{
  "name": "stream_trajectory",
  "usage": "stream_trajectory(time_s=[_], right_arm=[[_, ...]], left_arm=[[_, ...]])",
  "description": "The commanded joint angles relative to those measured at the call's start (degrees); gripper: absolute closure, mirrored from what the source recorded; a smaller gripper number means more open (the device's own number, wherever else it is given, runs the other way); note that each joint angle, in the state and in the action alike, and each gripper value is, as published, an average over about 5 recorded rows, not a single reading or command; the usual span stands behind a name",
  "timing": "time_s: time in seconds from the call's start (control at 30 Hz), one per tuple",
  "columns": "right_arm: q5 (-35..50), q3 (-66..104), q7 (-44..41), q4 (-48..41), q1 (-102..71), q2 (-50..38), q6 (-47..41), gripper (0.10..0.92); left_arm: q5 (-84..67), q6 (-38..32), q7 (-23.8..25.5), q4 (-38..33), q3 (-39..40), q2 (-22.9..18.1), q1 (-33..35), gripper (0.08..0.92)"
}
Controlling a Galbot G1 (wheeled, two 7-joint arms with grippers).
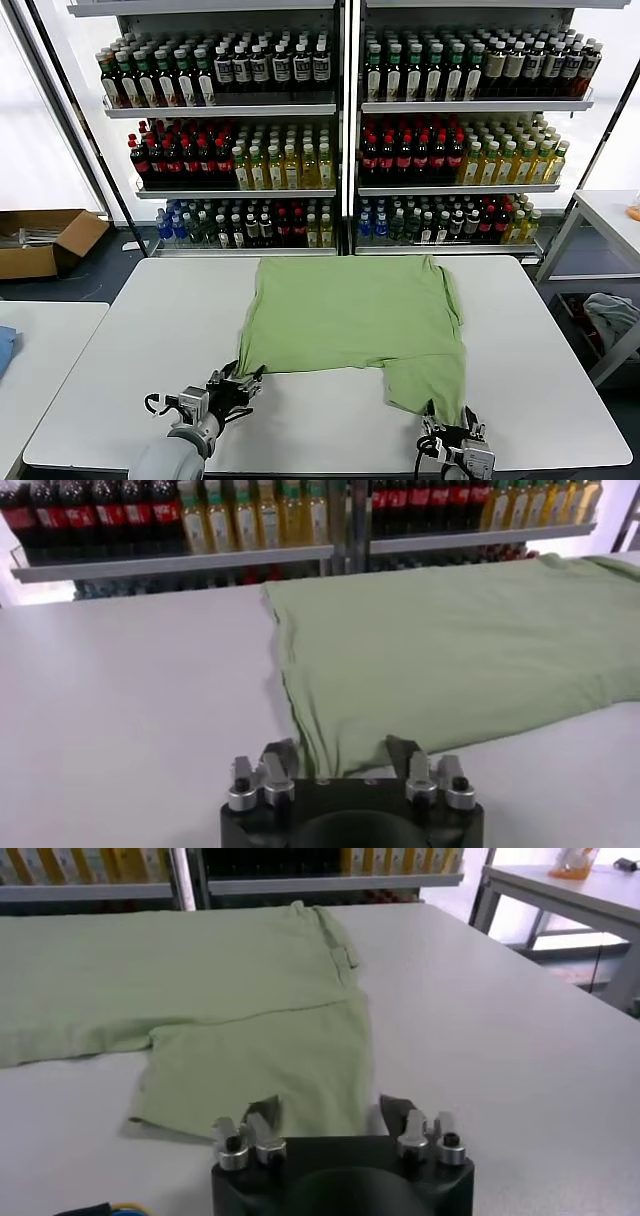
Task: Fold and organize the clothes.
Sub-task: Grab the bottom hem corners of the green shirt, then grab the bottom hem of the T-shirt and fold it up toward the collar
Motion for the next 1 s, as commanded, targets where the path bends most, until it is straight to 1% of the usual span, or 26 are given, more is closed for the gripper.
stream_trajectory(time_s=[0.03, 0.27, 0.4, 0.47, 0.57, 0.73, 1.0], right_arm=[[0.8, -0.2, 0.1, -1.4, -0.1, 0.0, 0.5, 0.595], [0.7, -0.1, -1.1, 0.0, 0.1, -0.4, 0.8, 0.803], [0.3, 0.4, -2.7, 2.1, 0.3, -0.9, 1.0, 0.898], [-1.3, 0.6, -3.8, 3.0, 0.7, -1.3, 1.9, 0.916], [-3.9, 0.8, -5.5, 4.1, 2.1, -1.6, 3.2, 0.917], [-4.1, 1.4, -6.7, 4.9, 5.5, -1.4, 2.3, 0.917], [-5.0, 1.9, -6.5, 3.4, 10.1, -0.9, 1.5, 0.917]], left_arm=[[0.0, 0.3, 0.1, -0.5, 0.0, -0.2, 0.6, 0.580], [0.5, -0.1, 0.7, -1.6, 0.2, -0.8, 1.2, 0.779], [0.4, -1.0, 0.9, -2.4, 0.0, -1.1, 1.2, 0.885], [0.4, -1.4, 1.1, -2.4, 0.0, -1.3, 0.9, 0.907], [0.6, -1.7, 1.1, -1.8, -0.1, -1.5, -0.3, 0.916], [-0.1, -3.4, 1.4, -2.1, -0.9, -2.4, -1.8, 0.916], [-2.7, -6.3, 1.4, -4.8, -3.0, -3.5, -2.2, 0.916]])
